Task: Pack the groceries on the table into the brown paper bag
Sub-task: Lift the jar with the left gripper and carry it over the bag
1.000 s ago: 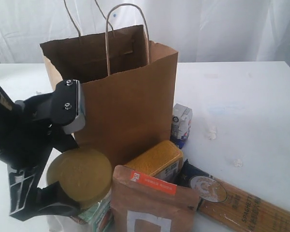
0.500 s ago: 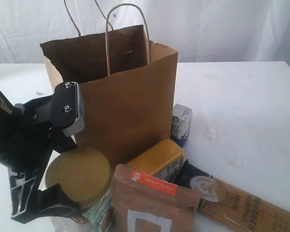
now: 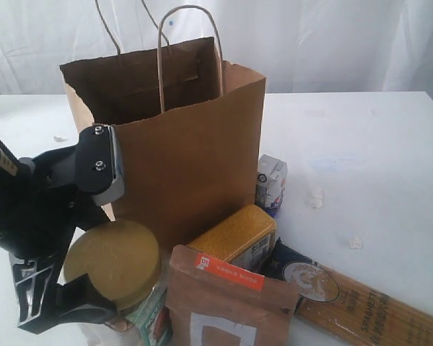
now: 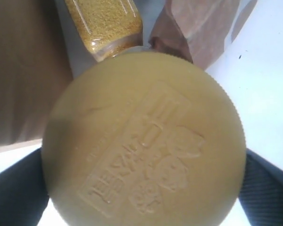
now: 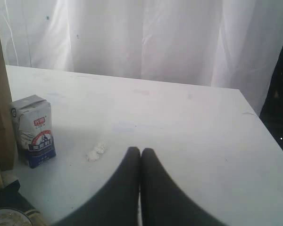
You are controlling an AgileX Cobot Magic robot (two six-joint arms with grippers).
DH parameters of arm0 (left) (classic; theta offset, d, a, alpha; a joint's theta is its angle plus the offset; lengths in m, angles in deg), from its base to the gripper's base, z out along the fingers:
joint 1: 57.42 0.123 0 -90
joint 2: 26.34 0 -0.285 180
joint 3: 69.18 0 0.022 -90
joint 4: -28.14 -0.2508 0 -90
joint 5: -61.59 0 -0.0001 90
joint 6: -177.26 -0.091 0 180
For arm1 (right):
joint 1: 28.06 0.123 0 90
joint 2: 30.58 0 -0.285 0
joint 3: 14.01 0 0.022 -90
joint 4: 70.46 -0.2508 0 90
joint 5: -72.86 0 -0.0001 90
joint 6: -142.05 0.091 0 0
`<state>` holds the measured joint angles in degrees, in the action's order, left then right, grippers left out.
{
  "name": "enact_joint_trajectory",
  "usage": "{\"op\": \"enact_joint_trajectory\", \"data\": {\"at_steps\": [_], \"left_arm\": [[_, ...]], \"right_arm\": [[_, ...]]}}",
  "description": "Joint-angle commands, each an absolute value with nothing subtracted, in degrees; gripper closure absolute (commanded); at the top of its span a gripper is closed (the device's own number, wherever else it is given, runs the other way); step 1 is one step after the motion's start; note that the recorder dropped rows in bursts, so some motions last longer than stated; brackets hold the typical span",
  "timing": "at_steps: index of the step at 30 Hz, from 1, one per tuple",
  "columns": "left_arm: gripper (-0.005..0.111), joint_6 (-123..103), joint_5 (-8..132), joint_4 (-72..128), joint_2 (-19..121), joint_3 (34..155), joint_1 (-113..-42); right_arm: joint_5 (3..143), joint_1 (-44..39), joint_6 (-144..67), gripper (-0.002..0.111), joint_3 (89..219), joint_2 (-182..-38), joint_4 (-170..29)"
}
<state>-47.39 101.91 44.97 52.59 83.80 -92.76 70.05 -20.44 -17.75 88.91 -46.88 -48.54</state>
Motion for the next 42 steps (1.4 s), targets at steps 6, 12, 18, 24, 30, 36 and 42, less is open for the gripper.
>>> {"op": "enact_joint_trajectory", "data": {"at_steps": [6, 12, 18, 24, 30, 36, 42], "left_arm": [[0.107, -34.94, 103.25, 31.3, 52.79, 82.92, -93.02], [0.107, -27.53, 109.59, 23.31, 51.82, 83.03, -93.02], [0.107, -14.88, 115.23, 13.49, 47.44, 86.04, -93.02], [0.107, -11.19, 121.75, 9.62, 43.47, 95.12, -93.02], [0.107, -9.56, 128.27, 7.67, 42.49, 104.93, -93.02], [0.107, -5.6, 128.23, 4.92, 42.49, 113.19, -93.02], [0.107, 3.88, 114.41, 8.26, 42.49, 121.64, -93.02]], "right_arm": [[70.18, -20.69, -17.54, 0.108, 88.77, -46.66, -48.13], [70.18, -20.69, -17.54, 0.108, 88.77, -46.66, -48.13], [70.18, -20.69, -17.54, 0.108, 88.77, -46.66, -48.13], [70.18, -20.69, -17.54, 0.108, 88.77, -46.66, -48.13], [70.18, -20.69, -17.54, 0.108, 88.77, -46.66, -48.13], [70.18, -20.69, -17.54, 0.108, 88.77, -46.66, -48.13], [70.18, -20.69, -17.54, 0.108, 88.77, -46.66, -48.13]]}}
